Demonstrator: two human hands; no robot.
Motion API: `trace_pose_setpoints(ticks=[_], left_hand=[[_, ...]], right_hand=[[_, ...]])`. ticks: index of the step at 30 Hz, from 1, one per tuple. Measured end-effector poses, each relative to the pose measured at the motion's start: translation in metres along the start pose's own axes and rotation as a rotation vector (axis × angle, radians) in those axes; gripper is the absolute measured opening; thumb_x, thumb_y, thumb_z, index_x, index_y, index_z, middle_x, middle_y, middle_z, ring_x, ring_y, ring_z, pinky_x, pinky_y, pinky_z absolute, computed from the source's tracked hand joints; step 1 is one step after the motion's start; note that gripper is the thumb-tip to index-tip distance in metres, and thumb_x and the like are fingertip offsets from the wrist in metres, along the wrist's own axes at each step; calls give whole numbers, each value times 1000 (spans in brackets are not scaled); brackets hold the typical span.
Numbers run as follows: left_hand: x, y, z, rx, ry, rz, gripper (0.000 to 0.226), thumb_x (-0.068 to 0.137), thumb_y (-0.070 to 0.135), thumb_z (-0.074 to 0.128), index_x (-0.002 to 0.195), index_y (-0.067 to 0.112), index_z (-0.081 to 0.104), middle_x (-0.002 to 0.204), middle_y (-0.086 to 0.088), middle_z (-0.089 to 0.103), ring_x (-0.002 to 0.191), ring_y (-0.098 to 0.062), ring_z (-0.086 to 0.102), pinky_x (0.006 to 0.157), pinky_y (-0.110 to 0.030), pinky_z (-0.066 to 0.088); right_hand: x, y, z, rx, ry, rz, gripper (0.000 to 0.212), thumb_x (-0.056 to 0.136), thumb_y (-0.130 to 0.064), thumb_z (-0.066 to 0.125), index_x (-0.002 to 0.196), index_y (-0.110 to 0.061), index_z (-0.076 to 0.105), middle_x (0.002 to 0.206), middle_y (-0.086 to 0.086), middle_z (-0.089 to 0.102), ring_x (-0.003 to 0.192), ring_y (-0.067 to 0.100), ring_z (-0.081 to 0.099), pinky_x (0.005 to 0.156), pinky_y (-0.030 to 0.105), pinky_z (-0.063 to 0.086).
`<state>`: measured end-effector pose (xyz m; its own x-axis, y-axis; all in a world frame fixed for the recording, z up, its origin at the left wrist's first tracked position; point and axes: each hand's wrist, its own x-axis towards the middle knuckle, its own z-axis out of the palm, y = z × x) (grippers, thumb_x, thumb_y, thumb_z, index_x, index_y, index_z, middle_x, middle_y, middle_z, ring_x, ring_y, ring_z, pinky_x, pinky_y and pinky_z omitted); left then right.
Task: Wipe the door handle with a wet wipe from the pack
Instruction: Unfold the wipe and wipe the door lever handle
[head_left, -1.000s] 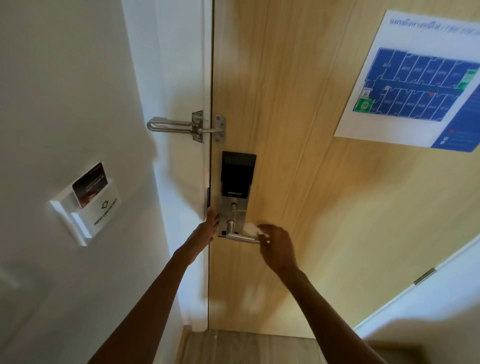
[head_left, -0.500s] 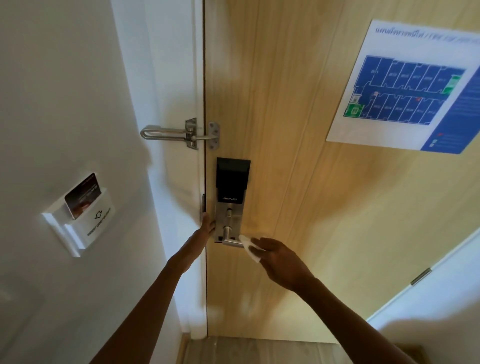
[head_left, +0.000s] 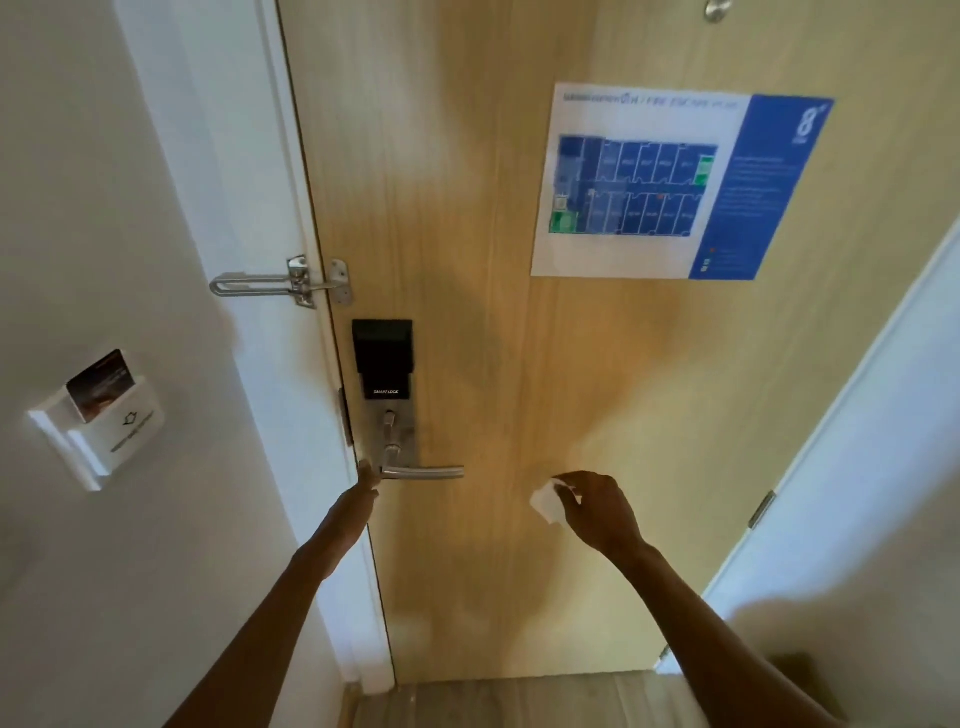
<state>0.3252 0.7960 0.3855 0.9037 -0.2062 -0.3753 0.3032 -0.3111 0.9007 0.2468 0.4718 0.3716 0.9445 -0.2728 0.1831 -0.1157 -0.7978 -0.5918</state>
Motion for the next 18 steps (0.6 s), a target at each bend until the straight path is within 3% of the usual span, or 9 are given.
trace_pose_setpoints(ticks=[4, 7, 12, 14, 15, 16, 17, 18], left_hand=[[-32, 10, 62, 74, -32, 114, 65, 98, 51, 12, 151, 15, 26, 159, -10, 26, 147, -27, 23, 118, -47, 17], [-46, 17, 111, 149, -91, 184, 66, 98, 50, 10, 150, 13, 26, 159, -10, 27, 146, -26, 26, 120, -46, 18], [-56, 31, 205, 223, -241, 134, 74, 95, 59, 10, 149, 12, 30, 156, -15, 31, 144, -28, 30, 117, -43, 23], [-60, 37, 244, 269, -322, 117, 74, 95, 59, 10, 149, 12, 30, 144, -17, 48, 128, -24, 48, 104, -37, 35], [-61, 40, 262, 290, -357, 122, 75, 95, 60, 11, 149, 12, 30, 125, -11, 60, 107, -18, 55, 90, -32, 40], [-63, 43, 280, 319, -377, 138, 76, 95, 61, 12, 148, 11, 33, 105, 2, 60, 89, -8, 51, 78, -28, 39], [-64, 46, 300, 358, -389, 161, 76, 95, 62, 13, 146, 11, 37, 96, 12, 55, 81, -1, 45, 72, -24, 36], [-66, 50, 319, 403, -406, 184, 76, 93, 64, 12, 142, 14, 43, 96, 10, 57, 80, -3, 46, 72, -26, 36]], right_hand=[[-35, 28, -31, 31, 39, 107, 22, 93, -26, 58, 111, -21, 71, 113, 3, 73, 95, 19, 70, 77, 27, 54], [-64, 52, -57, 44, 83, 166, 22, 93, -29, 58, 109, -22, 72, 114, 2, 73, 98, 21, 70, 81, 31, 55], [-111, 98, -107, 24, 148, 239, 25, 95, -33, 55, 110, -24, 72, 116, 0, 72, 98, 19, 70, 85, 32, 55], [-127, 121, -128, 22, 184, 300, 24, 95, -34, 55, 107, -25, 73, 115, -2, 72, 96, 18, 70, 83, 29, 53], [-135, 132, -138, 20, 198, 331, 24, 95, -34, 55, 107, -25, 73, 115, -1, 73, 95, 18, 70, 83, 28, 52], [-143, 144, -147, 15, 212, 361, 24, 95, -33, 54, 106, -23, 73, 114, 0, 73, 95, 19, 70, 83, 27, 51], [-151, 157, -157, 8, 227, 389, 24, 95, -31, 54, 106, -22, 73, 113, 2, 73, 94, 20, 70, 83, 27, 50], [-160, 169, -166, 5, 245, 418, 24, 95, -29, 54, 106, -19, 74, 112, 4, 73, 94, 22, 69, 84, 28, 50]])
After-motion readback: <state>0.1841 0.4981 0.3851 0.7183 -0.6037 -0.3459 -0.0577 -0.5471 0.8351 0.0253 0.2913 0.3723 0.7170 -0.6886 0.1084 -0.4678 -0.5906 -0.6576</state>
